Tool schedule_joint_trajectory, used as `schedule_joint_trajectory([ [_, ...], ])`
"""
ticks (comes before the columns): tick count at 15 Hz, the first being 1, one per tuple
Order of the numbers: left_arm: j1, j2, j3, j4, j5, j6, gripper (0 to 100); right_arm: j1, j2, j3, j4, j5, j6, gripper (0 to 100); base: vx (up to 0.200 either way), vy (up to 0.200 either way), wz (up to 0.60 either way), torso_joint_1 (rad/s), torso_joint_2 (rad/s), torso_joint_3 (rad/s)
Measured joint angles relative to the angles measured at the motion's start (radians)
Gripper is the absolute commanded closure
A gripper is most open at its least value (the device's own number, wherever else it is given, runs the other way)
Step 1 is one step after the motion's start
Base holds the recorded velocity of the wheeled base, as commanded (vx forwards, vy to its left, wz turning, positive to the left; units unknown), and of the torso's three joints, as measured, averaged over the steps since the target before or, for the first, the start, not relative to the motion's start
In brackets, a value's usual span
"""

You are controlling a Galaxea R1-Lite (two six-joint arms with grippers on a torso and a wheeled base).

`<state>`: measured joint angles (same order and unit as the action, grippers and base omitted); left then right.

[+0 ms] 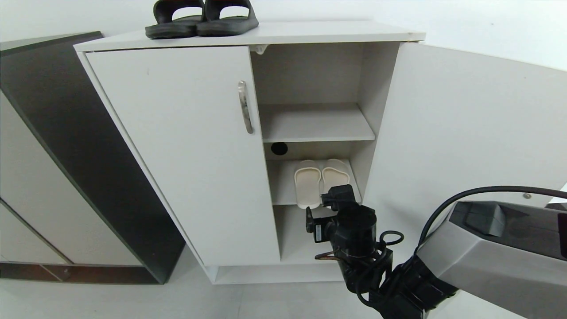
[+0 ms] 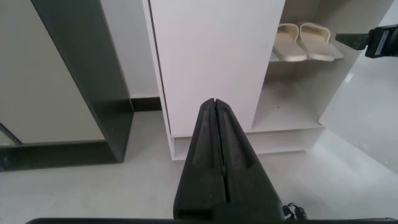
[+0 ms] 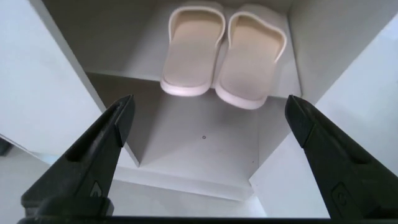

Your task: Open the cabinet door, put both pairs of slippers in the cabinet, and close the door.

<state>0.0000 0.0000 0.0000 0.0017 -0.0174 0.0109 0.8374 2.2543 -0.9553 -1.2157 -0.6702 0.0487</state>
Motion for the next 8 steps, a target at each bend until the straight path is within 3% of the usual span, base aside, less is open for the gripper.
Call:
schedule_joint_trajectory([
  [4, 0.0, 0.0, 0.0, 0.0, 0.017, 0.0, 100, 0.0, -0.001, -0.001, 0.003, -0.002, -0.003, 0, 0.0, 0.0, 0.0, -0.001, 0.0, 0.189],
  [8, 0.0, 0.0, 0.0, 0.0, 0.024, 0.0, 100, 0.0, -0.006, 0.007, 0.0, -0.003, -0.011, 0, 0.0, 0.0, 0.0, 0.001, 0.0, 0.015],
])
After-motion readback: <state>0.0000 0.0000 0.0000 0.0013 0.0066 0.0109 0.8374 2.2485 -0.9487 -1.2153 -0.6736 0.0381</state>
